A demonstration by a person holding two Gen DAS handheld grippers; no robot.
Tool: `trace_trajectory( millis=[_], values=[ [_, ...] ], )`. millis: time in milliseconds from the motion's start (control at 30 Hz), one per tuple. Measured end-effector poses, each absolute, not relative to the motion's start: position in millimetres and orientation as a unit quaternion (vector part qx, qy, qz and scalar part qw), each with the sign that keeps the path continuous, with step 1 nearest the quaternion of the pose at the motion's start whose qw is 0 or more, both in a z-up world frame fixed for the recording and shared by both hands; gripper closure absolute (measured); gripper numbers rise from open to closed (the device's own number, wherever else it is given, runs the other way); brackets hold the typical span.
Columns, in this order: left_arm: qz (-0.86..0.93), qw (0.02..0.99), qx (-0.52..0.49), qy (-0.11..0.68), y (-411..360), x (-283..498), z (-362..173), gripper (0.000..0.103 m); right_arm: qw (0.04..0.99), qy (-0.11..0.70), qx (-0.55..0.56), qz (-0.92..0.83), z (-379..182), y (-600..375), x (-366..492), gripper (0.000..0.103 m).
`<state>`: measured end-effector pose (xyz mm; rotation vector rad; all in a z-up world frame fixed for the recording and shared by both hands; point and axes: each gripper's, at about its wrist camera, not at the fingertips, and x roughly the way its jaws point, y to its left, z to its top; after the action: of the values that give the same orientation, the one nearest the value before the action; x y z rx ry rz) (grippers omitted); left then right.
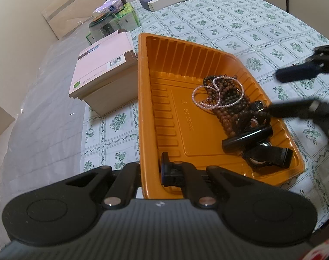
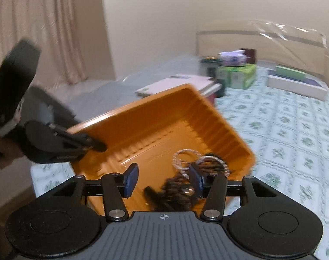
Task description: Organize jewelry
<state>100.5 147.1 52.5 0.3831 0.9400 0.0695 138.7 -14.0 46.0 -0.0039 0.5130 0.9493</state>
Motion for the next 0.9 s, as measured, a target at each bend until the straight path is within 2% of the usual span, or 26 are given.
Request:
trace_trajectory(
  millis=[133,400,633,700,833,900],
  values=[
    [0.034,0.873,0.184,0.450,147,100,53,0.100,0.880,0.262,0.027,0.396,35,-60,145,0.052],
    [0.035,0.873,0.184,0.450,147,100,53,0.100,0.910,0.344,0.033,0.230,-25,-145,162,0.052],
    [0.038,0.873,0.184,0.451,146,101,54,0.100,0.911,0.354,0.030,0.209,-41,-163,184,0.053],
    [0.037,0.872,0.185,0.451,146,101,54,0.100,0.908,0.358,0.028,0.214,-46,-157,189,0.063],
    [0.037,0.872,0.186,0.452,146,101,53,0.100,0.909,0.357,0.017,0.215,-51,-144,200,0.070],
    [0.037,0.872,0.186,0.452,146,101,53,0.100,0.911,0.355,0.011,0.209,-52,-139,205,0.076]
  ],
)
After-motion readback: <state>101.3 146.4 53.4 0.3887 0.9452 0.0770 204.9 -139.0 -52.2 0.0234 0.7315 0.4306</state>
